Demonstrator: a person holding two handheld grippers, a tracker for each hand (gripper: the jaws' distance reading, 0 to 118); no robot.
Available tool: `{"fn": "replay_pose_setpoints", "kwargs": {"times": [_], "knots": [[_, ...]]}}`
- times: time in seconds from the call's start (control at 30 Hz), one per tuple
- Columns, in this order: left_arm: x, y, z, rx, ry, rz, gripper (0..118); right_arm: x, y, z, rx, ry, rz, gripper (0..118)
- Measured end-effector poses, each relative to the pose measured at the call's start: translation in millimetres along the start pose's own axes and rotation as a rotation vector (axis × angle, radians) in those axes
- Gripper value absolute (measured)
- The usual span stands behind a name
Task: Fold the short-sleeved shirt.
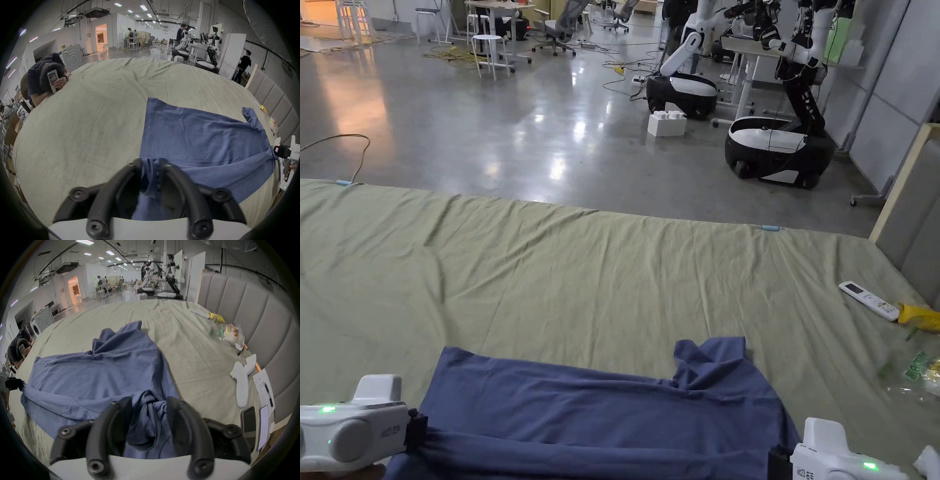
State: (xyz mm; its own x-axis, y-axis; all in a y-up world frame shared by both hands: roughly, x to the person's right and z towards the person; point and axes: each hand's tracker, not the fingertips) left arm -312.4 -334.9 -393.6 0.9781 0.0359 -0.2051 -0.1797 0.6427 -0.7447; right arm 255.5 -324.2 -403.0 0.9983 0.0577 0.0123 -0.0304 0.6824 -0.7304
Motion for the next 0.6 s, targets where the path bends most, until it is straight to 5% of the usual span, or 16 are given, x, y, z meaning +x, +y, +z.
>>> {"fn": "replay_pose_setpoints", "kwargs": {"times": [0.07, 0.2, 0.37, 0.43, 0.47, 0.53, 0.57, 0.6], "knots": [[0.8, 0.6, 11.2, 0.051, -0.002, 0.004, 59, -2.2, 0.5, 16.0, 0.086, 0.009, 0.004, 55], [7.2, -2.2, 46.8, 0.191, -0.041, -0.002, 59, -17.6, -0.1, 55.9, 0.284, 0.018, 0.026, 75], [22.8, -17.3, 100.4, 0.398, -0.047, -0.032, 59, -46.6, -9.2, 109.2, 0.513, -0.001, 0.056, 75], [30.3, -26.2, 121.9, 0.474, -0.036, -0.05, 55, -58.2, -14.6, 128.7, 0.601, -0.008, 0.045, 61], [33.9, -32.0, 131.7, 0.515, -0.026, -0.058, 47, -62.6, -18.4, 137.9, 0.621, -0.002, 0.036, 43], [40.4, -44.5, 152.5, 0.584, -0.018, -0.074, 44, -71.8, -24.2, 154.1, 0.682, -0.02, 0.013, 38], [41.3, -46.7, 154.7, 0.607, -0.017, -0.073, 38, -74.2, -24.7, 161.6, 0.725, -0.033, 0.041, 26], [45.4, -56.0, 164.8, 0.612, -0.012, -0.069, 24, -76.5, -30.5, 163.3, 0.684, -0.001, -0.013, 14]]}}
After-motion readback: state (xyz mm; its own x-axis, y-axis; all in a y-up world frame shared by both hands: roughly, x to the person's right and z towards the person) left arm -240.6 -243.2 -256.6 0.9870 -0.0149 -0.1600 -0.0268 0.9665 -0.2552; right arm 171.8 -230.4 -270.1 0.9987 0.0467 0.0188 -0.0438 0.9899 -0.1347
